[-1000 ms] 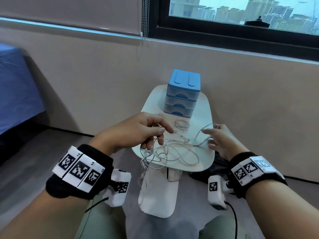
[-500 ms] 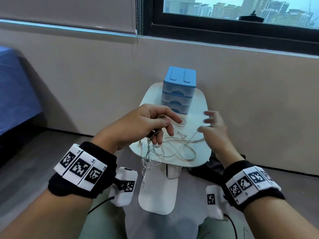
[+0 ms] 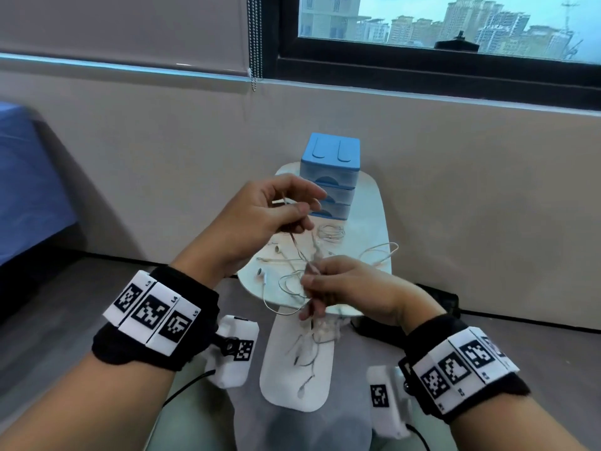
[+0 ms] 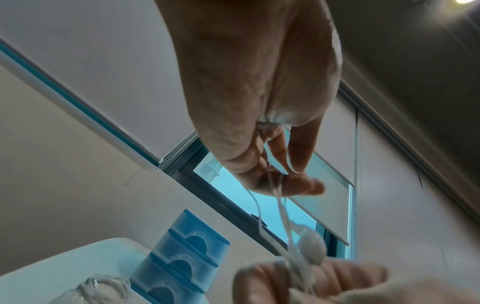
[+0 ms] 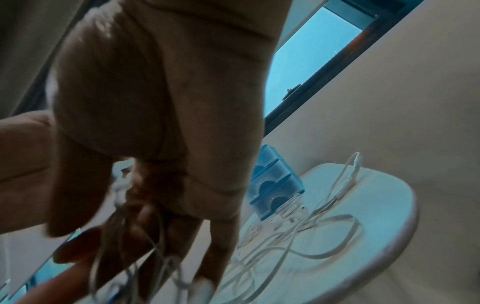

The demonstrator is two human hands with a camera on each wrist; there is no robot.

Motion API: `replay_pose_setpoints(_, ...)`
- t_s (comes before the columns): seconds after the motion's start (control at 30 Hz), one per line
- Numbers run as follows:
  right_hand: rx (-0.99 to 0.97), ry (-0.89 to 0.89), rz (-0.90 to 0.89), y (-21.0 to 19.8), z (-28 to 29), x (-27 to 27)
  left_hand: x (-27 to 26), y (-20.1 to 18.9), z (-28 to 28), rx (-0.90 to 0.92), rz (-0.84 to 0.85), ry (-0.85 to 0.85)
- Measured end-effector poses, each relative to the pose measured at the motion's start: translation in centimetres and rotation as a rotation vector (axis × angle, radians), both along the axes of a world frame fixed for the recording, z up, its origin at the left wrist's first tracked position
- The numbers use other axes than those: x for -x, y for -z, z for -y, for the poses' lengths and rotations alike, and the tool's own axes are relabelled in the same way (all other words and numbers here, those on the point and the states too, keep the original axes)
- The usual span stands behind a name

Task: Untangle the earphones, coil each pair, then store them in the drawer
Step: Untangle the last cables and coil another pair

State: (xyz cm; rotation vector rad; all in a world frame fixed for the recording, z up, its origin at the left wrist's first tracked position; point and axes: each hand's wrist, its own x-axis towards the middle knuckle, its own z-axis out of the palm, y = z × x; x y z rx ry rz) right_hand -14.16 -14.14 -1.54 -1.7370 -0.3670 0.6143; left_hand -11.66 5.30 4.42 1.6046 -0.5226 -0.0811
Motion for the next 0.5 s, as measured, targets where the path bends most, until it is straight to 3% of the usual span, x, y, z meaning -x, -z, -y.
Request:
replay_pose_setpoints(0.3, -0.057, 0.168, -0.006, -1.6, 4.5, -0.5, -1.1, 0.6, -2.2, 0.048, -0.135, -0.125)
replay_pose_setpoints(0.5, 0.035, 0.332, 0.039, -0.8, 5.1, -0.4, 0.1, 1.3, -2.9, -0.094, -0.158, -0.137)
